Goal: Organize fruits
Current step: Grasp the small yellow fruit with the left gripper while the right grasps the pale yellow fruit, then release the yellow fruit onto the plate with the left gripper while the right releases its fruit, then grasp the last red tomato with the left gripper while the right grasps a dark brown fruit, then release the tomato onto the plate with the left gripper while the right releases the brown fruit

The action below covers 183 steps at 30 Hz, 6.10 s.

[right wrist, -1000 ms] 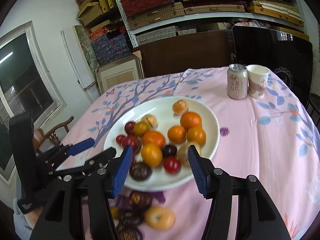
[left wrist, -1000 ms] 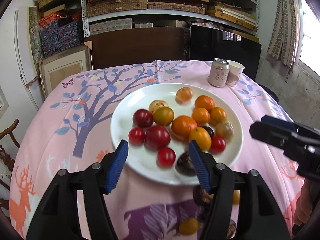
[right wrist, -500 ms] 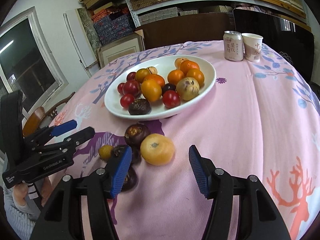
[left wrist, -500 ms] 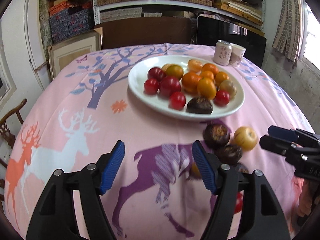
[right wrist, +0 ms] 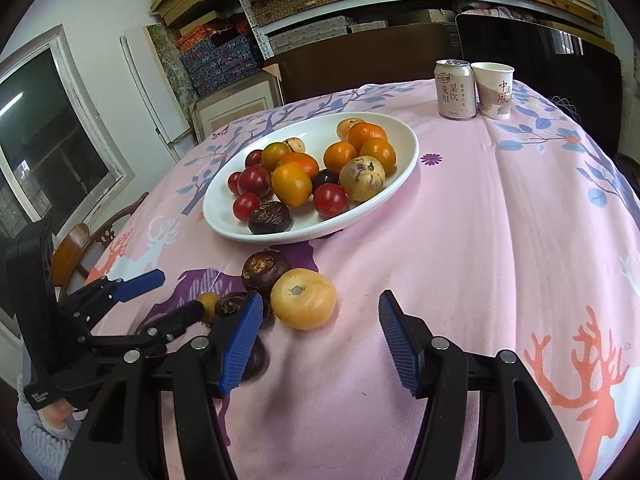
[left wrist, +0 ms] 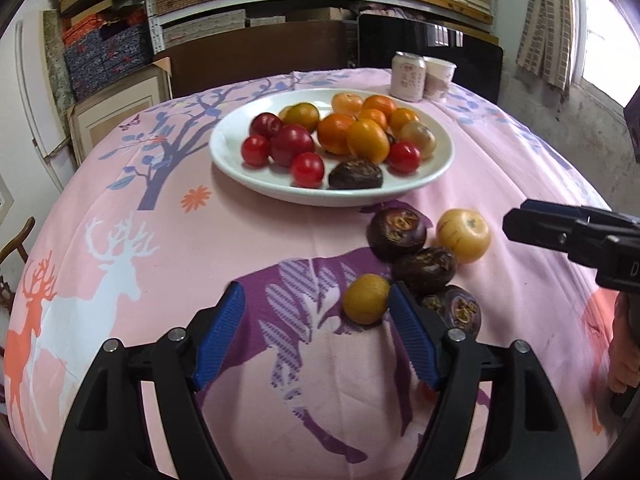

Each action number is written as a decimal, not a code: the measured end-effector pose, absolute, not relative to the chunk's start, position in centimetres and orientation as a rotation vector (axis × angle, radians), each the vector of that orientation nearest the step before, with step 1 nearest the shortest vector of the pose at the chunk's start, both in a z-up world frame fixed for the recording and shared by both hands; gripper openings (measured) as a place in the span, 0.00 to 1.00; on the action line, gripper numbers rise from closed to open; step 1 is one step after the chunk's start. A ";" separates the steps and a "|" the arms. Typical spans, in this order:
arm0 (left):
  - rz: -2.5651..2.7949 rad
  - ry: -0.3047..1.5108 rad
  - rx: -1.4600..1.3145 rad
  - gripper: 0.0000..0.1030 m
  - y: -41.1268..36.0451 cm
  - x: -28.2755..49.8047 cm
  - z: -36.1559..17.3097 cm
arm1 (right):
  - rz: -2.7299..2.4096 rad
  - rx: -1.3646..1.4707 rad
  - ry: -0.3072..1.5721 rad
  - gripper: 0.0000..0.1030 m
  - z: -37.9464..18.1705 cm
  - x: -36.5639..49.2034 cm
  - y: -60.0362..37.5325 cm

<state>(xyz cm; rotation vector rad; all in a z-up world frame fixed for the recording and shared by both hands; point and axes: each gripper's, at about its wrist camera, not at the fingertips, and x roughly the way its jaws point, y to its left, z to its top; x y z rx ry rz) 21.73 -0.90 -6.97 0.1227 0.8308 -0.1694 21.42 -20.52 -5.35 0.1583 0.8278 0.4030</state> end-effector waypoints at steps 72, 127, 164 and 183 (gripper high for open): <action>-0.153 0.773 0.042 0.27 -0.1 30.5 -1.7 | 0.327 0.081 0.700 0.43 0.8 28.1 -18.8; -0.311 0.813 0.152 0.65 -4.5 16.3 -6.6 | 0.297 0.231 0.723 0.73 -4.3 19.7 -23.0; -0.236 0.873 0.075 0.29 2.0 14.7 -6.4 | 0.504 -0.078 0.899 0.43 -7.9 18.8 -12.8; -0.223 0.770 0.065 0.29 -1.0 28.7 -0.4 | 0.371 0.051 0.715 0.43 -0.2 24.7 -19.6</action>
